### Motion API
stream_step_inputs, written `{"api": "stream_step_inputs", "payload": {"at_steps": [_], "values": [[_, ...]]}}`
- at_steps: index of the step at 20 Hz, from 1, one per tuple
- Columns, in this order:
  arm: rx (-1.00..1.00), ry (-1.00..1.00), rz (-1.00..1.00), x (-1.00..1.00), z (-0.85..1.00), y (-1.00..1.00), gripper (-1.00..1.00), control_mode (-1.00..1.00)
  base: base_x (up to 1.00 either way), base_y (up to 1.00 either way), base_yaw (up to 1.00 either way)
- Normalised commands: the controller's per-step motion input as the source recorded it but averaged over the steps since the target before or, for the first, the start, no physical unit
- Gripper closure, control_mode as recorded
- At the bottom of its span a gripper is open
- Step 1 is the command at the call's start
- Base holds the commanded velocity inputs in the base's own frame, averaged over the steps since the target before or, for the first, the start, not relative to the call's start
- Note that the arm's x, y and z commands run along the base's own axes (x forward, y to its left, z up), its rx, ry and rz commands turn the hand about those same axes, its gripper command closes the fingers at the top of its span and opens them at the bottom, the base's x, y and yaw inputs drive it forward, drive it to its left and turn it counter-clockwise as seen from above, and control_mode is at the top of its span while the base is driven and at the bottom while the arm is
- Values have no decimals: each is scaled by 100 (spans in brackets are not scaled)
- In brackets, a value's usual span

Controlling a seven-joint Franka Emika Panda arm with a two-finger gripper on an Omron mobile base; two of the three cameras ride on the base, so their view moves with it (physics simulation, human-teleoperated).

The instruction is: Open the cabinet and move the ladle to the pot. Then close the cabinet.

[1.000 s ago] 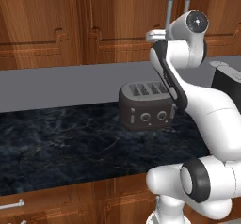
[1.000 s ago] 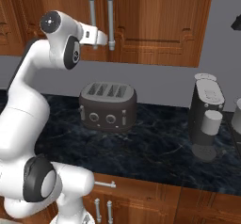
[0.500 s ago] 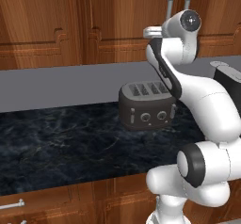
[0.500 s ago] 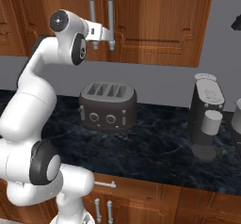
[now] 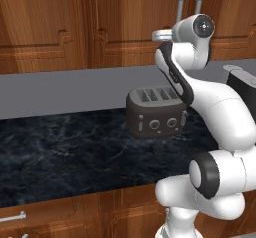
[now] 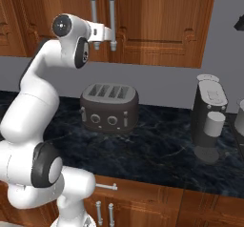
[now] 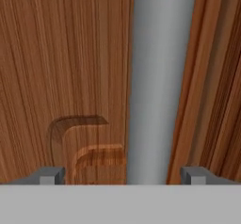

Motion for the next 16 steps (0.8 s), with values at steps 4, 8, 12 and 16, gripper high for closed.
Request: {"api": "stream_step_inputs", "payload": {"at_steps": [4, 8, 12, 16], "values": [[4, 0, 5, 46, 0, 5, 100, -100, 0, 0, 0], [8, 0, 6, -3, 1, 38, 100, -100, 0, 0, 0], [6, 0, 3, -44, 12, 65, 100, -100, 0, 0, 0], [2, 0, 0, -73, 14, 74, 100, -100, 0, 0, 0]]}}
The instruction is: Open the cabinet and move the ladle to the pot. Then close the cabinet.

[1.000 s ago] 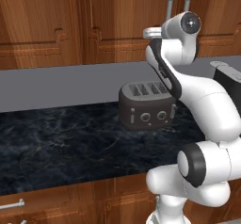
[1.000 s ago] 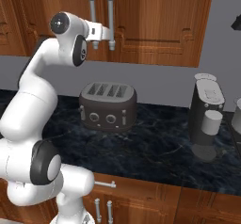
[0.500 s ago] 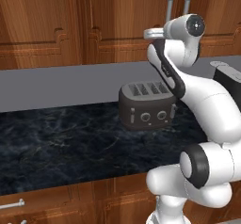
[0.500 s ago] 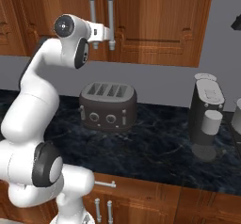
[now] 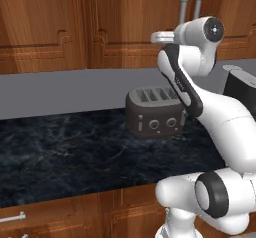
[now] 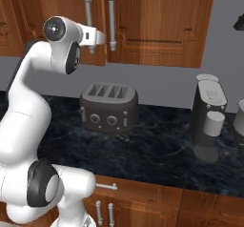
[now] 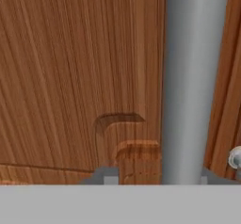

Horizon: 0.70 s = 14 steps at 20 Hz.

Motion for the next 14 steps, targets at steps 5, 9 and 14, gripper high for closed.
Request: {"api": "stream_step_inputs", "payload": {"at_steps": [5, 9, 14], "values": [[0, 0, 0, -100, 13, 70, 100, -100, 0, 0, 0], [0, 0, 0, -100, 11, 64, 100, -100, 0, 0, 0], [0, 0, 0, -100, 8, 73, 100, -100, 0, 0, 0]]}}
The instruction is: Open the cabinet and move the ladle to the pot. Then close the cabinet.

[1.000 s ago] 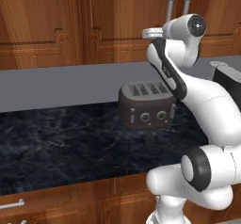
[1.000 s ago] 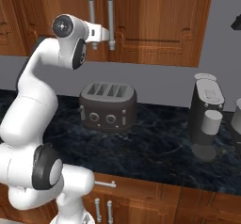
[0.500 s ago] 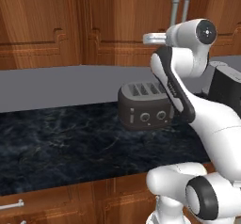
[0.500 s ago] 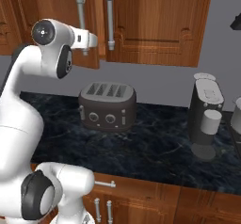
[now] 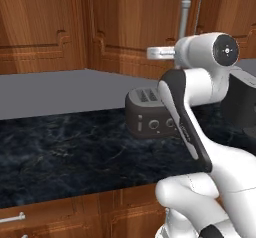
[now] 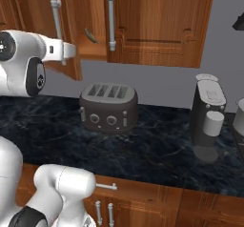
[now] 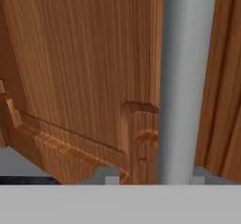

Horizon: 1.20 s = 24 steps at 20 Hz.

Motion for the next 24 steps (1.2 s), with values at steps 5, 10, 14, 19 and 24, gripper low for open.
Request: {"api": "stream_step_inputs", "payload": {"at_steps": [5, 10, 14, 19, 24], "values": [[0, 0, 0, -100, 8, 77, 100, -100, 0, 0, 0], [0, 2, 0, -84, 3, 73, 100, -100, 0, 0, 0], [0, 6, 0, -47, 1, 30, -100, -100, 0, 0, 0], [2, 9, 0, -54, 1, -37, -100, -100, 0, 0, 0], [8, 10, 0, -45, 11, -89, -100, -100, 0, 0, 0]]}}
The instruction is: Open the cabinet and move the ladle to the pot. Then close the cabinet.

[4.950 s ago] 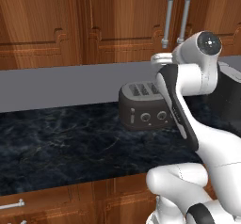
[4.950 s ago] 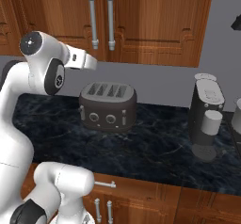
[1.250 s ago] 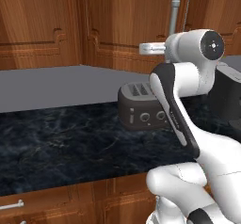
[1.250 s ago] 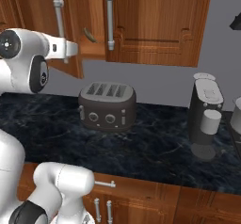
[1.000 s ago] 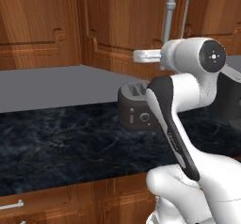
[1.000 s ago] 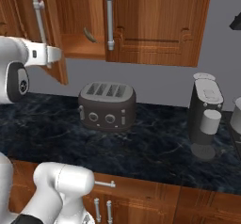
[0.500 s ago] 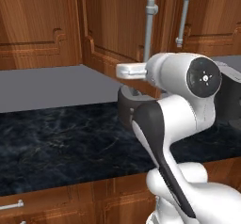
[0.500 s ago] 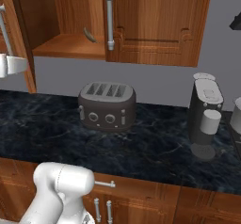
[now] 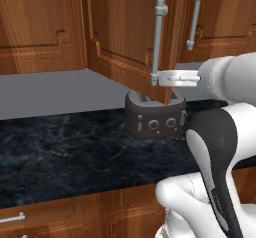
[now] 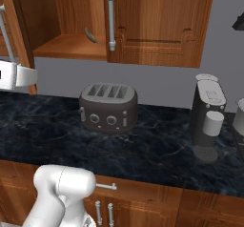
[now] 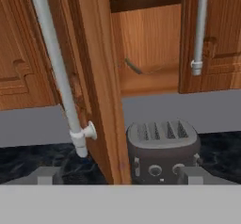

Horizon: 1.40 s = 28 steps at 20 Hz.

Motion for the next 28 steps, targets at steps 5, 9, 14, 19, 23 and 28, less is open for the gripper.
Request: {"api": "stream_step_inputs", "payload": {"at_steps": [5, 9, 14, 19, 23, 28], "values": [[17, 1, 0, 22, 0, -96, -100, -100, 0, 0, 0], [31, 0, 7, 73, 0, -49, -100, -100, 0, 0, 0], [29, 0, 10, 89, -6, -5, -100, -100, 0, 0, 0], [26, 9, 10, 100, -11, 8, -100, -100, 0, 0, 0], [21, 15, 12, 92, -6, 32, -100, -100, 0, 0, 0], [14, 13, 11, 55, 0, 66, -100, -100, 0, 0, 0]]}}
